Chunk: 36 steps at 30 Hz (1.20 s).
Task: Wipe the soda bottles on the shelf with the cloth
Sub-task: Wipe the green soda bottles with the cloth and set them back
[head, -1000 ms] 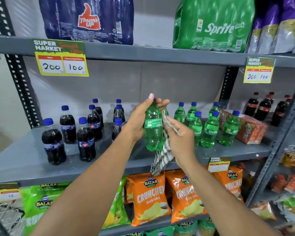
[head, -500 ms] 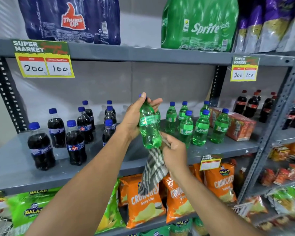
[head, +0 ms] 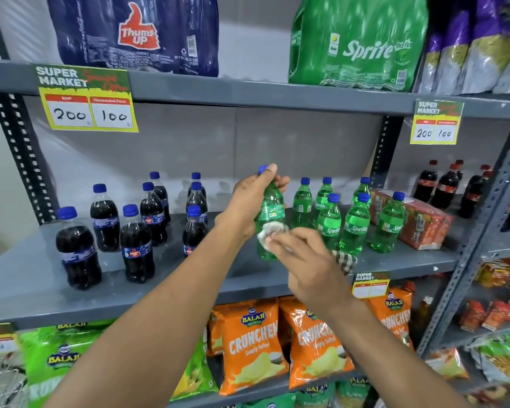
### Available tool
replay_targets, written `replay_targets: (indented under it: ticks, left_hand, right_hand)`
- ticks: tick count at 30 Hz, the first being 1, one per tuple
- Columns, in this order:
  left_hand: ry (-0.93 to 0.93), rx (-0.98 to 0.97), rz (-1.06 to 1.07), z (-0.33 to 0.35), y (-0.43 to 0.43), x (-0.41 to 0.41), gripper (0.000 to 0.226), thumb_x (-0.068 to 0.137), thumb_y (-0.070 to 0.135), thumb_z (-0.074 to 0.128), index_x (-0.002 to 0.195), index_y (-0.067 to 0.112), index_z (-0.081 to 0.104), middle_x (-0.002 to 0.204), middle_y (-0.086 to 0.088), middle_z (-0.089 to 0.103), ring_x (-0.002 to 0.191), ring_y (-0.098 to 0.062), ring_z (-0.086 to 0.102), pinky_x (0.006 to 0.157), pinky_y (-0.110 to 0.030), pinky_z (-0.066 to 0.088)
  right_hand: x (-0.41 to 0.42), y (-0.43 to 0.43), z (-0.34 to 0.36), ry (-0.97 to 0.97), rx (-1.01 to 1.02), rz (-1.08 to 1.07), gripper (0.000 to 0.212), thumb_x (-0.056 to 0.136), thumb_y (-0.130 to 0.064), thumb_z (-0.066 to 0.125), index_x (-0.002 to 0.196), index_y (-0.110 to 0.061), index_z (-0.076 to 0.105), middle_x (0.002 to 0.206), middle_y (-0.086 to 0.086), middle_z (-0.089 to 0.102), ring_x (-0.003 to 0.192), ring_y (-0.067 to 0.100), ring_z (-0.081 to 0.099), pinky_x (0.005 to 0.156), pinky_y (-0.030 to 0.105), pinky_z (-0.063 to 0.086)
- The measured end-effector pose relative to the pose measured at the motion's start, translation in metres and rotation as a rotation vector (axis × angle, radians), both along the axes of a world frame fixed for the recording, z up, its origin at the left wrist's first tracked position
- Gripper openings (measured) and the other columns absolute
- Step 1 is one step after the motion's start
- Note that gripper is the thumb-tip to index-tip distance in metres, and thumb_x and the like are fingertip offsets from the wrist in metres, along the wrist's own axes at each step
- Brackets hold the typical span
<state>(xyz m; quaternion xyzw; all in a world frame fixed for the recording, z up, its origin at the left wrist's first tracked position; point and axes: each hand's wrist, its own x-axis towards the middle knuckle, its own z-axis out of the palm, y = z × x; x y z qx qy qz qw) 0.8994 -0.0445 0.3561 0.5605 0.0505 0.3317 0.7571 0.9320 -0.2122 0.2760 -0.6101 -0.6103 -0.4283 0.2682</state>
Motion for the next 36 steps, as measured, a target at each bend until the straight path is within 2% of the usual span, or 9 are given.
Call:
replay_targets:
  ticks: [4,8,10,13,19,22,28,31,36]
  left_hand:
    - [0.057,0.137,0.162,-0.003,-0.008,0.003,0.033,0.086,0.052,0.069,0.079,0.021,0.079,0.099,-0.001,0.081,0.111,-0.022,0.07,0.107,-0.047,0.045]
    - [0.07,0.197,0.203,-0.004,-0.01,0.002,0.037,0.081,0.062,0.067,0.076,0.027,0.079,0.095,0.004,0.082,0.095,-0.005,0.073,0.086,-0.026,0.042]
    - [0.022,0.165,0.167,-0.003,-0.008,0.003,0.033,0.085,0.055,0.069,0.079,0.024,0.078,0.098,-0.001,0.081,0.099,-0.012,0.074,0.095,-0.039,0.051]
    - [-0.086,0.079,0.09,-0.004,-0.005,0.001,0.026,0.094,0.041,0.067,0.086,0.017,0.072,0.106,-0.009,0.08,0.112,-0.025,0.072,0.107,-0.054,0.048]
    - [-0.087,0.053,-0.075,-0.009,-0.011,-0.004,0.028,0.093,0.042,0.066,0.085,0.017,0.073,0.114,-0.014,0.077,0.109,-0.024,0.073,0.092,-0.041,0.058]
    - [-0.106,0.04,-0.072,-0.007,-0.015,-0.004,0.029,0.097,0.041,0.062,0.083,0.017,0.074,0.116,-0.015,0.076,0.103,-0.023,0.073,0.087,-0.039,0.058]
    - [-0.14,-0.019,-0.044,-0.008,0.0,-0.008,0.027,0.096,0.04,0.062,0.086,0.015,0.068,0.12,-0.017,0.075,0.119,-0.026,0.068,0.103,-0.051,0.052]
    - [-0.116,-0.001,-0.066,-0.016,0.0,-0.004,0.028,0.096,0.041,0.061,0.087,0.016,0.069,0.121,-0.018,0.074,0.121,-0.027,0.067,0.102,-0.051,0.051]
    - [-0.143,-0.016,-0.158,-0.021,-0.007,0.008,0.035,0.098,0.045,0.057,0.082,0.022,0.079,0.123,-0.016,0.073,0.124,-0.027,0.065,0.105,-0.05,0.049]
  right_hand:
    - [-0.006,0.0,-0.012,-0.162,-0.143,-0.084,0.05,0.1,0.008,0.022,0.126,0.004,0.064,0.123,0.013,0.068,0.106,0.038,0.062,0.094,0.044,0.052]
    - [-0.004,-0.001,-0.008,-0.132,-0.153,-0.063,0.049,0.099,0.009,0.026,0.125,0.001,0.066,0.122,0.009,0.068,0.106,0.034,0.059,0.093,0.041,0.052]
    - [0.002,-0.001,0.0,0.026,-0.039,-0.022,0.046,0.089,0.015,0.042,0.123,-0.003,0.067,0.12,0.007,0.069,0.104,0.029,0.056,0.096,0.033,0.05]
    - [0.003,0.004,0.008,0.407,0.169,0.026,0.051,0.082,0.023,0.056,0.123,-0.005,0.07,0.119,0.003,0.07,0.108,0.025,0.061,0.098,0.028,0.051]
    - [0.001,0.014,0.029,0.686,0.275,0.068,0.05,0.088,0.019,0.052,0.127,-0.009,0.067,0.124,-0.01,0.061,0.12,0.007,0.058,0.109,0.02,0.042]
    - [0.0,0.016,0.033,0.63,0.291,0.032,0.049,0.089,0.018,0.052,0.127,-0.009,0.067,0.123,-0.01,0.061,0.12,0.01,0.057,0.107,0.013,0.04]
    - [-0.01,-0.003,-0.017,0.299,0.092,0.006,0.048,0.085,0.014,0.049,0.125,-0.004,0.069,0.121,0.006,0.069,0.109,0.026,0.056,0.101,0.028,0.048]
    - [-0.004,-0.001,-0.013,0.342,0.091,0.0,0.058,0.076,0.027,0.058,0.125,-0.003,0.068,0.121,0.008,0.069,0.107,0.029,0.058,0.097,0.036,0.051]
    - [0.001,0.012,0.023,0.341,0.155,-0.007,0.05,0.084,0.02,0.057,0.125,-0.004,0.069,0.122,0.007,0.069,0.11,0.027,0.057,0.103,0.024,0.044]
